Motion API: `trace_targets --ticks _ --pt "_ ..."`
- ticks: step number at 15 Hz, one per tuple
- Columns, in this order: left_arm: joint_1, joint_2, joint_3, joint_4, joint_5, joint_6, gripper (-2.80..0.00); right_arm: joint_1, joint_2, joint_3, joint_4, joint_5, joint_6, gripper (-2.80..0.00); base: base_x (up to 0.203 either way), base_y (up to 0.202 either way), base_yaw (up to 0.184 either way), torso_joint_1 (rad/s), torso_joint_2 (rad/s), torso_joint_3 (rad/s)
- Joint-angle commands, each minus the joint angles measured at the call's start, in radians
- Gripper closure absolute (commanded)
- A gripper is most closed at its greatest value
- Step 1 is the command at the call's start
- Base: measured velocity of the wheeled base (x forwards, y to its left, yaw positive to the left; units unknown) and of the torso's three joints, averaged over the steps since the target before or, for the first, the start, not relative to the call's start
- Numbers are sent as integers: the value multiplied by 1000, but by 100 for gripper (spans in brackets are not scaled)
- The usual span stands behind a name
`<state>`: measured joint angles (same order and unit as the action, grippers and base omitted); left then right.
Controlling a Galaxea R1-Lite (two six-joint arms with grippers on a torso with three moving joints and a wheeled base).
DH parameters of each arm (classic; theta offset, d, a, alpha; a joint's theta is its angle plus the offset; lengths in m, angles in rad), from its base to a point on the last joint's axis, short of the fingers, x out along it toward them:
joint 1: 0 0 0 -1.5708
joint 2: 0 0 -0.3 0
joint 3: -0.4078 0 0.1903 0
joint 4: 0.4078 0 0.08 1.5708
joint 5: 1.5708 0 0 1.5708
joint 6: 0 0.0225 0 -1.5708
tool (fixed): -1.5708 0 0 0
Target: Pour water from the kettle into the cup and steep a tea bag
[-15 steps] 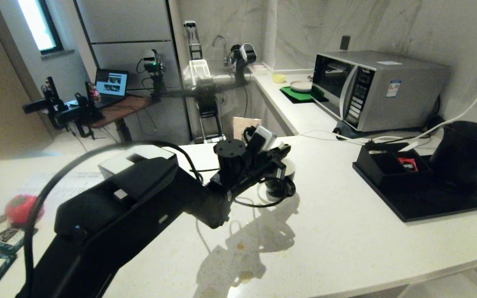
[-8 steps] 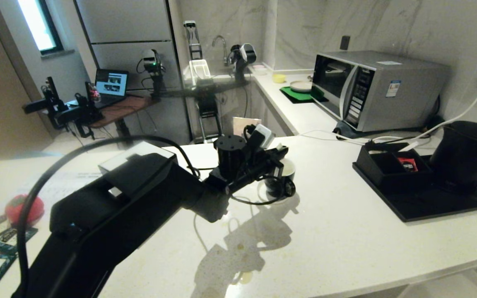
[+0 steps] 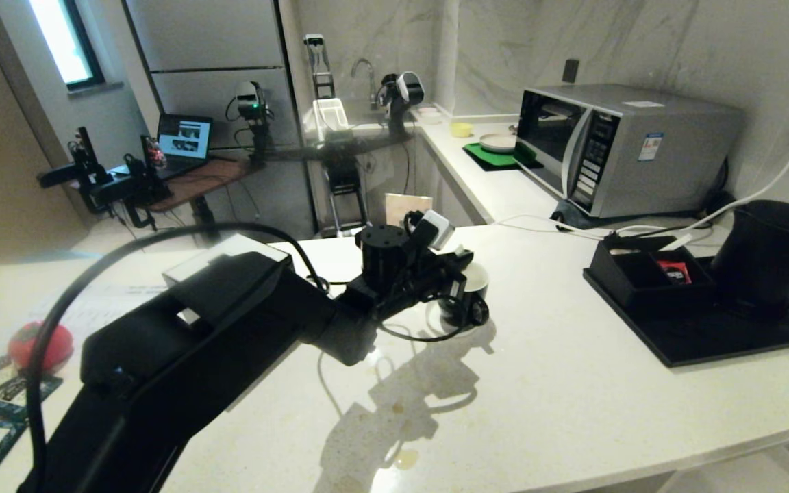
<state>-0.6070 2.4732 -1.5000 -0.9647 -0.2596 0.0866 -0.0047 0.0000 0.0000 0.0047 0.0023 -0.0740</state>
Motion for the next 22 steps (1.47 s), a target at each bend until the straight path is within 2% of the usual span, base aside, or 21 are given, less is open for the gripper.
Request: trace_targets --ticks 1,12,22 --pt "3 3 1 6 -1 1 0 0 0 0 1 -1 -1 0 0 0 0 0 0 0" --pt "4 35 0 32 -4 1 0 0 1 0 0 0 -1 0 0 0 0 0 0 0" --pt "2 -7 -135 67 7 1 0 0 0 0 0 -1 -1 0 0 0 0 0 0 0"
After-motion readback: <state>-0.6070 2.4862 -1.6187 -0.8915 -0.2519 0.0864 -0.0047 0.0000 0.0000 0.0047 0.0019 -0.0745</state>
